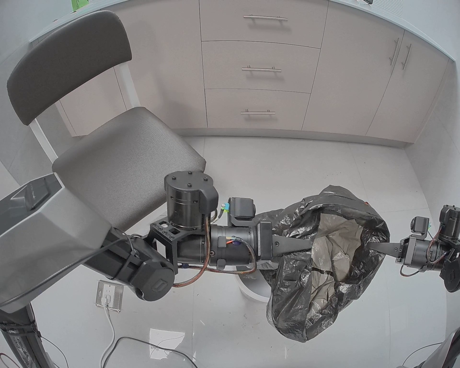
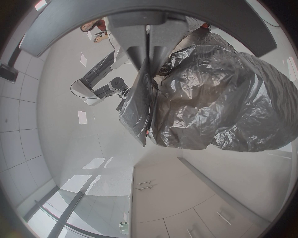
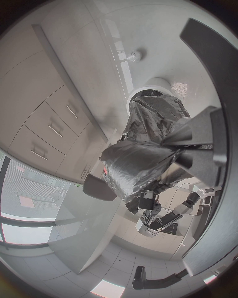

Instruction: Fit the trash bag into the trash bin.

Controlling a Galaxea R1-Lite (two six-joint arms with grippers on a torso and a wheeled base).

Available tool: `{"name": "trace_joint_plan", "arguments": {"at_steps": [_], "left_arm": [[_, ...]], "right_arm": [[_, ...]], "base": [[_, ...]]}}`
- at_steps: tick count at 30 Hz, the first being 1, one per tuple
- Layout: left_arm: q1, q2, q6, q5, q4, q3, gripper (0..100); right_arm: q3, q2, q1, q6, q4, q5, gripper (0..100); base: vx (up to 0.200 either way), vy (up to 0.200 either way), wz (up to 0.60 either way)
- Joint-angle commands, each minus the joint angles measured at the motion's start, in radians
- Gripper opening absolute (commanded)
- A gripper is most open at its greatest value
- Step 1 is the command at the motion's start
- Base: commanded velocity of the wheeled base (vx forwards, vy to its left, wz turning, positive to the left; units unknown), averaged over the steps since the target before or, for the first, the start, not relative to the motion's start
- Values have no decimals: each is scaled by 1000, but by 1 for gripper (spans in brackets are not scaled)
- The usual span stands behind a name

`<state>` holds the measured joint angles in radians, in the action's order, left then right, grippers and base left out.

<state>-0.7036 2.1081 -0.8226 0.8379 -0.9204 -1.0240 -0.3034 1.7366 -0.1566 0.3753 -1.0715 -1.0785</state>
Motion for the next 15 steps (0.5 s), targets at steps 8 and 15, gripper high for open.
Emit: {"name": "trace_joint_plan", "arguments": {"at_steps": [8, 15], "left_arm": [[-59, 59, -40, 0, -14, -13, 0], [-63, 142, -86, 0, -113, -33, 0]], "right_arm": [[27, -61, -17, -4, -1, -3, 0], [32, -58, -14, -9, -1, -6, 0]], "base": [[0, 0, 0], [0, 0, 0]]}}
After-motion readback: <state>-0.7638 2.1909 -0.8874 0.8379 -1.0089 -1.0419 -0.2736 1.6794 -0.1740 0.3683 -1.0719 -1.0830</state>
